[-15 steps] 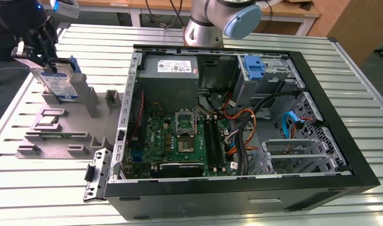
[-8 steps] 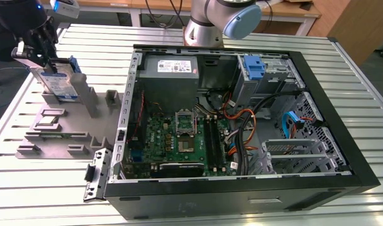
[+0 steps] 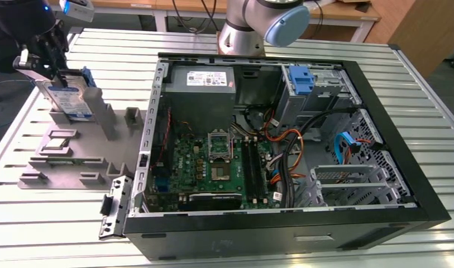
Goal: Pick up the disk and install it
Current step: 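Pick up the disk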
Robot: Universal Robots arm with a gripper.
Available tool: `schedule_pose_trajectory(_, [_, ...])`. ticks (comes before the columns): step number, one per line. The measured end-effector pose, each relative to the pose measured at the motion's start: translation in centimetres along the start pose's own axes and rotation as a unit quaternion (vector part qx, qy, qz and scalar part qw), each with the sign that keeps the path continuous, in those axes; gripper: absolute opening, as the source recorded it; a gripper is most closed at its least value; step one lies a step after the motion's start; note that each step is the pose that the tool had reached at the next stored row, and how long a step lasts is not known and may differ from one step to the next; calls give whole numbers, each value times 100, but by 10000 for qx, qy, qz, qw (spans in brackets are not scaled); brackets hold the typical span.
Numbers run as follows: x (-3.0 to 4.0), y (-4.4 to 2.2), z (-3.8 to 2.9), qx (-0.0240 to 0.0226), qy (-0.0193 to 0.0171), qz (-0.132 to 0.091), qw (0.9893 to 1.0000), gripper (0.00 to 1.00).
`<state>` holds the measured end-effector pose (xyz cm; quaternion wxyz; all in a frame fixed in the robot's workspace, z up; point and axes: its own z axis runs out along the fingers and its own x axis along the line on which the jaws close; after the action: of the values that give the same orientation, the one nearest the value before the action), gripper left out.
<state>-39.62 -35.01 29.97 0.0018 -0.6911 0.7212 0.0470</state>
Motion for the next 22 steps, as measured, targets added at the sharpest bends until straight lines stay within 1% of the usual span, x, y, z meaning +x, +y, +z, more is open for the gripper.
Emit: schedule_pose_trajectory(22, [2, 6, 0, -3, 9, -43, 10000, 35])
